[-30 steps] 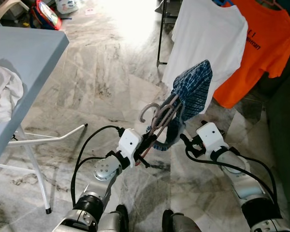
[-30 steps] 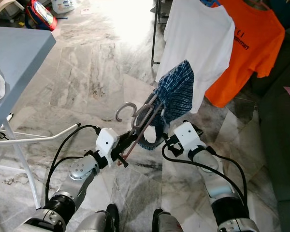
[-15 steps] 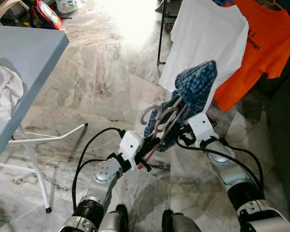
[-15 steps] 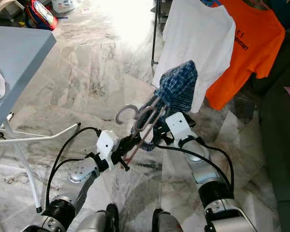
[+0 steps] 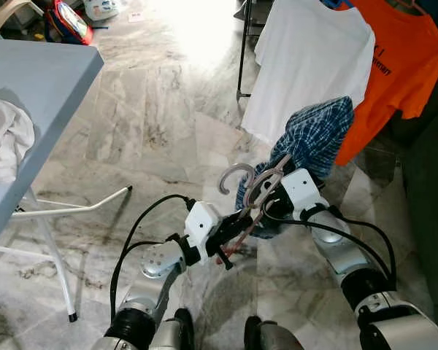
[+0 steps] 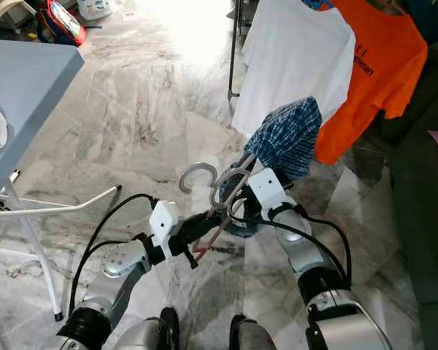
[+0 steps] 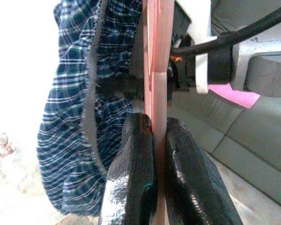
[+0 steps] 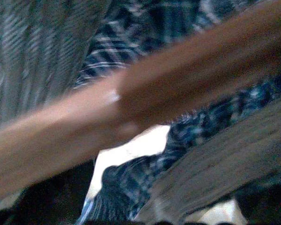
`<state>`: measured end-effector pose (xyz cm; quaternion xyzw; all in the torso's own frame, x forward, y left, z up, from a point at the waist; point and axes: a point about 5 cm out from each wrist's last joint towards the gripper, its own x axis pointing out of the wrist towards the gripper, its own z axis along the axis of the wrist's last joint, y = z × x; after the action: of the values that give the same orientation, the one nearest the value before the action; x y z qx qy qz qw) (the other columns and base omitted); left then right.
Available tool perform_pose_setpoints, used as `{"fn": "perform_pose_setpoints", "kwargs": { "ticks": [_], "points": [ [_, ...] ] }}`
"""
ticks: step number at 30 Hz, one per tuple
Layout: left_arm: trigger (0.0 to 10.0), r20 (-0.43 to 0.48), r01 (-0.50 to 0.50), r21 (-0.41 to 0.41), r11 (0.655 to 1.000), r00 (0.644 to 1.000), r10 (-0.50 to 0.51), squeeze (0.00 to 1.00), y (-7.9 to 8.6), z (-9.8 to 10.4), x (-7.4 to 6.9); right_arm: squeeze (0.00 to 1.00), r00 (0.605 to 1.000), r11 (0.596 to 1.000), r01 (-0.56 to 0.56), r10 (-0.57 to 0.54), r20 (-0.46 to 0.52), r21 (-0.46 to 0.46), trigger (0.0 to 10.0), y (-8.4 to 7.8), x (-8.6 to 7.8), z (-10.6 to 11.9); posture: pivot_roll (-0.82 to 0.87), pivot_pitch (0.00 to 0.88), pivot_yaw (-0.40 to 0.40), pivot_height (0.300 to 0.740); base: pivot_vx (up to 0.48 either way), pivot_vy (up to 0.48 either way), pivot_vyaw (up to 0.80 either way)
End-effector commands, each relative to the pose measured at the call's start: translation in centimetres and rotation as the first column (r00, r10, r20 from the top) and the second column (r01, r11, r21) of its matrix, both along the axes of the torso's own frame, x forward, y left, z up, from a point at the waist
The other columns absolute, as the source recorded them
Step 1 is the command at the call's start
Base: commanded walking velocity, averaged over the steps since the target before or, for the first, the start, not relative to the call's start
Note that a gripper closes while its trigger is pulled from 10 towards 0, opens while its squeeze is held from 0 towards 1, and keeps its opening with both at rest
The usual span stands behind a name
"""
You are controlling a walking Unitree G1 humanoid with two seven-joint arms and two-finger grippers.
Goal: Hang hanger
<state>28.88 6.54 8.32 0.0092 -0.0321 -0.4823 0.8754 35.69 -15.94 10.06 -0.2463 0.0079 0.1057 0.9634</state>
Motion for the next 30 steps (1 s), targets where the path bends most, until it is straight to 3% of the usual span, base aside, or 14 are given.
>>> {"fn": "perform_pose_setpoints", "kwargs": {
  "ticks": [1, 10, 30],
  "points": [
    [0.0, 0.004, 0.037, -0.002, 0.999, 0.999, -0.037, 0.00, -0.3, 0.0, -0.5, 0.00, 0.999, 0.999, 0.032, -0.032, 0.035, -0.013, 0.0, -0.7, 0.2, 0.4, 0.00, 0.260, -0.017, 0.740, 0.000, 0.000, 0.00],
    [0.0, -0.001, 0.039, 0.002, 0.999, 0.999, -0.039, 0.00, -0.2, 0.1, -0.5, 0.00, 0.990, 0.994, 0.112, -0.112, 0.081, 0.011, 0.0, -2.5, 0.0, 0.8, 0.00, 0.257, -0.014, 0.740, 0.000, 0.000, 0.00],
    [0.0, -0.010, 0.026, 0.025, 0.999, 1.000, -0.026, 0.00, -0.2, -0.2, -0.3, 0.00, 0.961, 0.982, 0.181, -0.187, 0.201, 0.051, 0.0, -4.3, 0.0, 2.5, -0.01, 0.247, -0.012, 0.740, 0.000, 0.000, 0.00]
  ]
}}
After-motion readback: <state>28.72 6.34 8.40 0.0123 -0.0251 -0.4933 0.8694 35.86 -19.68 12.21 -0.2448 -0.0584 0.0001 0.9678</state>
